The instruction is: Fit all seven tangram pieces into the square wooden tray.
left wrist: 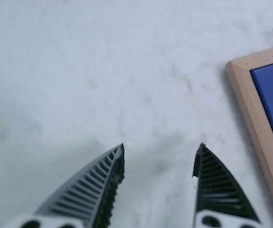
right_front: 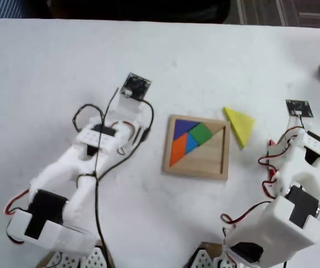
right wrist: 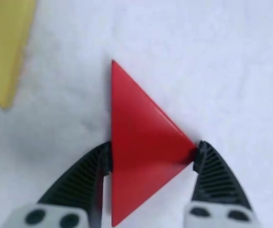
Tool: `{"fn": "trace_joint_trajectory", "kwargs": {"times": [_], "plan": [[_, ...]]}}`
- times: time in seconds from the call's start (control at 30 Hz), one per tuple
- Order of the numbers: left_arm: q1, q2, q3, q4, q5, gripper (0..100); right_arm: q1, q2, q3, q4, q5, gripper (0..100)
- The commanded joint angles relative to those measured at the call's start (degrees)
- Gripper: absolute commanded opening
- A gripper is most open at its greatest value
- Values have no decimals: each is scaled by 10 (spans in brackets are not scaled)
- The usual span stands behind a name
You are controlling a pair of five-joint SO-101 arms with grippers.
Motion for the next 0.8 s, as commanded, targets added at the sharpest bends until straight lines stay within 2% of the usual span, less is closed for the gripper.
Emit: {"fn": "trace_joint_trajectory", "kwargs": {"times": [0.0, 0.1, 0.23, 0.37, 0.77], "plan": [[-8, -1, -32, -13, -4, 241, -1, 20, -9, -6, 0, 94], [-8, -1, -32, -13, -4, 241, 0, 20, -9, -5, 4, 94], [-8, -1, -32, -13, -4, 241, 0, 20, -7, -3, 45, 92], [-8, -1, -32, -13, -4, 241, 0, 18, -7, -3, 52, 12], [-8, -1, -32, -13, -5, 241, 3, 15, -9, 0, 52, 18]]}}
